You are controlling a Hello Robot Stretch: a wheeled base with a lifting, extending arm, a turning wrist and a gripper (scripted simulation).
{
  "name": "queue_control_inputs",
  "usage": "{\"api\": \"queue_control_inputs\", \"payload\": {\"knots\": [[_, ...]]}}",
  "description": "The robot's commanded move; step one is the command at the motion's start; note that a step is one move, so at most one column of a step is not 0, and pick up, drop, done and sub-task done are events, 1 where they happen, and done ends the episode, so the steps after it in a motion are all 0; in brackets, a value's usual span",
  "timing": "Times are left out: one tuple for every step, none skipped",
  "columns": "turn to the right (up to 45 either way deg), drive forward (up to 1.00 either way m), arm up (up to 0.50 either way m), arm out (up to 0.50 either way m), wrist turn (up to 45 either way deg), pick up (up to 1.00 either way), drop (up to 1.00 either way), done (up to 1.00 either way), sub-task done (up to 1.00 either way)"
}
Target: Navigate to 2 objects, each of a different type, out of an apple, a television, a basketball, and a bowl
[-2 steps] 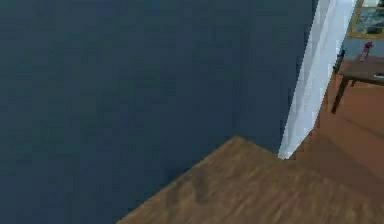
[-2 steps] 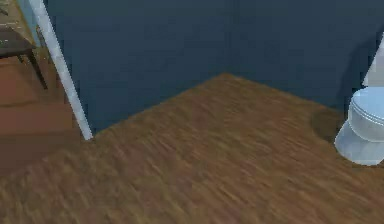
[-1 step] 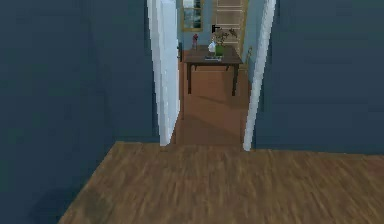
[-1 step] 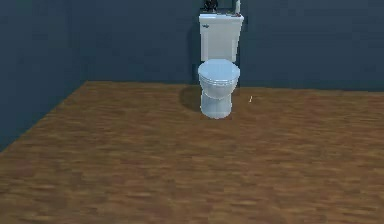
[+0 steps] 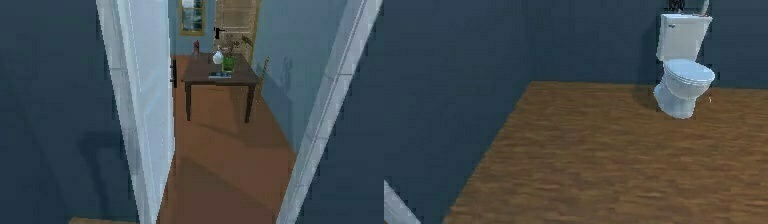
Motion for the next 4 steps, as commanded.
{"api": "queue_control_inputs", "payload": {"knots": [[3.0, 0.0, 0.0, 0.0, 0.0, 0.0, 0.0, 0.0, 0.0], [0.0, 1.0, 0.0, 0.0, 0.0, 0.0, 0.0, 0.0, 0.0], [0.0, 1.0, 0.0, 0.0, 0.0, 0.0, 0.0, 0.0, 0.0], [0.0, 0.15, 0.0, 0.0, 0.0, 0.0, 0.0, 0.0, 0.0]]}}
